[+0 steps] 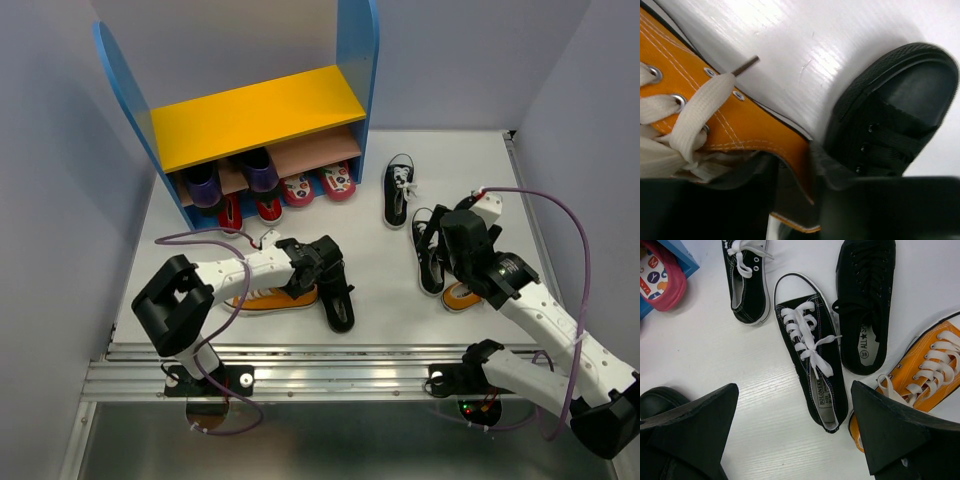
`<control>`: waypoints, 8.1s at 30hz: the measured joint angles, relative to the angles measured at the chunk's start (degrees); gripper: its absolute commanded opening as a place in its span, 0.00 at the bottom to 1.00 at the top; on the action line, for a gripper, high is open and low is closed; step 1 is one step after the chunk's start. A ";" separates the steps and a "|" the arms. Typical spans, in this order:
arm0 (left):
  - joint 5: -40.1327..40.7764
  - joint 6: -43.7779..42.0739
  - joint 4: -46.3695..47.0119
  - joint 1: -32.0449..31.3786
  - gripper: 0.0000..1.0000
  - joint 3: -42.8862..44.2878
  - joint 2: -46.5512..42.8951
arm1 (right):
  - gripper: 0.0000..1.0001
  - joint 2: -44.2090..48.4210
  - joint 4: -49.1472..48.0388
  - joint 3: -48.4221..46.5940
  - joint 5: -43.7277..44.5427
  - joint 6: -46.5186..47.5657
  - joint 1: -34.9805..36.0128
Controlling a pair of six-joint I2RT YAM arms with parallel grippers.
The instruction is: Place and organize the shoes onto the shoe shelf
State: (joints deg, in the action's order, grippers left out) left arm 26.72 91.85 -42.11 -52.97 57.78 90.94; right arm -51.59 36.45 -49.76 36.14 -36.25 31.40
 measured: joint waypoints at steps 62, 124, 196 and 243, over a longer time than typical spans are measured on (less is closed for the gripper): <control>2.93 -21.99 2.78 -8.96 0.54 -10.91 -11.50 | 1.00 0.57 0.33 1.81 -0.22 -3.58 0.00; 11.08 -35.74 -19.93 -10.23 0.00 47.65 15.39 | 1.00 6.25 1.38 -3.17 -1.51 -1.46 0.00; 3.26 -68.78 2.40 17.03 0.00 66.12 32.72 | 1.00 12.44 14.62 -9.75 2.40 -4.70 0.00; 0.09 -71.91 4.76 10.93 0.61 57.57 15.69 | 0.84 2.95 20.15 -0.96 2.47 -22.23 -0.15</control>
State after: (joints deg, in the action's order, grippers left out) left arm 26.81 19.94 -37.34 -42.04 115.35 106.63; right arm -48.64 56.60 -50.72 38.61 -58.48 31.24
